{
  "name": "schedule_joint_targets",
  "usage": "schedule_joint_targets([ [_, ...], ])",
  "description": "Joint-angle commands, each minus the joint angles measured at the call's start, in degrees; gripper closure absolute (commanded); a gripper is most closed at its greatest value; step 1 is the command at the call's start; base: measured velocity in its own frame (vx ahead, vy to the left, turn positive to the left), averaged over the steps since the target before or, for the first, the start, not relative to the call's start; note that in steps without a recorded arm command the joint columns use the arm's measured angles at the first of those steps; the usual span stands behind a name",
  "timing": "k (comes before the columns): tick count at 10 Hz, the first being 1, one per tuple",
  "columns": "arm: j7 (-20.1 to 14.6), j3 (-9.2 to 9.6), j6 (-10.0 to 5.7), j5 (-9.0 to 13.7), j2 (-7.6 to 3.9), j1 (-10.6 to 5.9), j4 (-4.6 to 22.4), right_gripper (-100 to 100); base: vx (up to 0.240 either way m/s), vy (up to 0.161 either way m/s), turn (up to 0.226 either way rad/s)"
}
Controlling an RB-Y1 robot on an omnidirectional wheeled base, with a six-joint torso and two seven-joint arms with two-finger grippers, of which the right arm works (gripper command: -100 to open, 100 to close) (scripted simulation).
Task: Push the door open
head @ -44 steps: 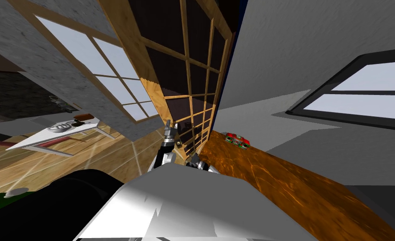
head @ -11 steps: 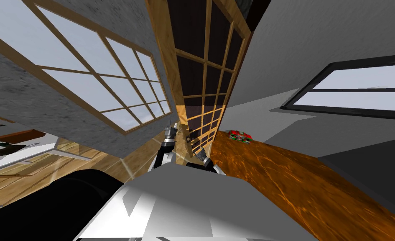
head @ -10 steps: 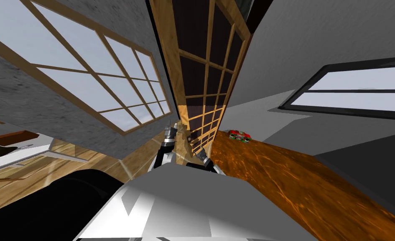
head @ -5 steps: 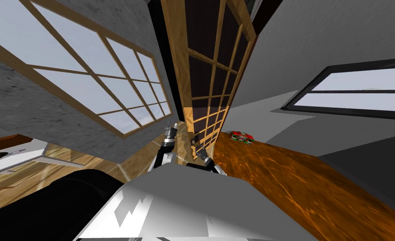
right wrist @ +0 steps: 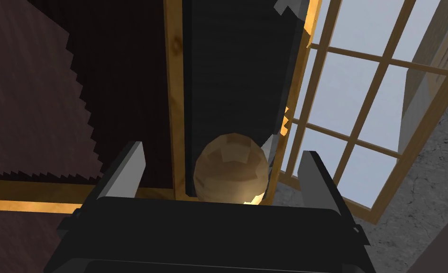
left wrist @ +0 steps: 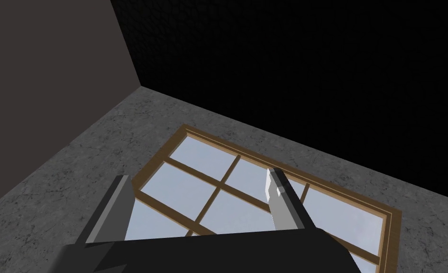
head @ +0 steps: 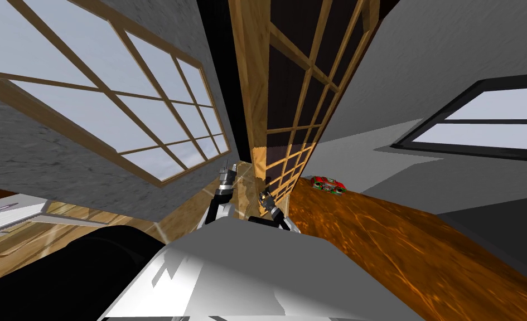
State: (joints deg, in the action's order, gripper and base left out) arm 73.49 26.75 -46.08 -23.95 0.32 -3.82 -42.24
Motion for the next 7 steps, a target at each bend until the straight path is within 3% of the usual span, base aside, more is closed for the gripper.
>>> schedule_joint_targets([
  [1,0.0,0.00,0.00,0.0,-0.03,-0.05,0.1,100,-0.013,-0.013,0.011],
  [6,0.0,0.00,0.00,0.0,-0.03,-0.05,0.1,100,-0.011,-0.011,0.005],
  [7,-1.7,0.62,0.08,0.4,-0.19,0.02,0.3,100,0.005,0.009,-0.032],
])
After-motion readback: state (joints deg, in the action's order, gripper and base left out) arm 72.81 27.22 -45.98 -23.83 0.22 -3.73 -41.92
